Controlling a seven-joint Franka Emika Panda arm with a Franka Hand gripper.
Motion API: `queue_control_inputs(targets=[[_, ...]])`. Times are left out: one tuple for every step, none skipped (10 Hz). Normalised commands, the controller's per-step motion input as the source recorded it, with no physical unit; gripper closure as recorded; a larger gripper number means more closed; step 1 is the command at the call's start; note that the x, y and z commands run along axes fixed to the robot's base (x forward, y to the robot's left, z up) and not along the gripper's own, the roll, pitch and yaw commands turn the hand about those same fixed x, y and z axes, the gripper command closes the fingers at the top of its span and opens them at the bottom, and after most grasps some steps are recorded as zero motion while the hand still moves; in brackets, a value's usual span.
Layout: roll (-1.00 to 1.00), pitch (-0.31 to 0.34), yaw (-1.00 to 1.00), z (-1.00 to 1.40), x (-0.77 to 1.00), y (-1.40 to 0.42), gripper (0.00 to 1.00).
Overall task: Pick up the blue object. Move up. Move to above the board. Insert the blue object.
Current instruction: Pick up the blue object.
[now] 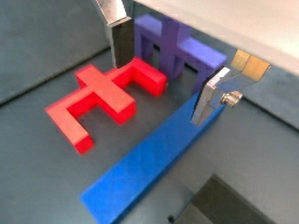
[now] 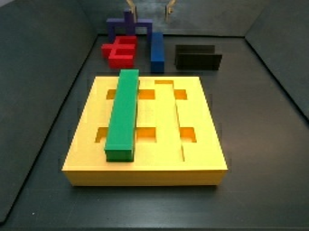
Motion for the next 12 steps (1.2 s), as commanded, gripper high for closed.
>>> queue_control_inputs(targets=[[-0.07,-0.051,-0.07,-0.70,0.05,0.03,0.00],[-0.07,-0.036,-0.05,-0.54,0.03,0.00,0.00],[-0.06,-0.027,-0.01,-0.49,0.05,0.00,0.00],[-0.09,-0.014,0.00,-0.43,0.09,0.01,0.00],[-0.16,-0.003,0.00,-0.38,0.19,0.09,0.00],[-0.17,0.000,0.00,-0.33,0.19,0.10,0.00],[-0.14,0.000,0.00,-0.34,0.12,0.11,0.00],[-0.12,-0.013,0.00,-0.29,0.00,0.09,0.00],[-0.09,-0.059,0.00,-0.15,-0.15,0.02,0.00],[-0.06,-0.070,0.00,-0.11,-0.17,0.00,0.00],[-0.06,-0.070,0.00,-0.15,-0.01,-0.03,0.00],[-0.05,-0.040,0.00,-0.21,0.01,-0.04,0.00]])
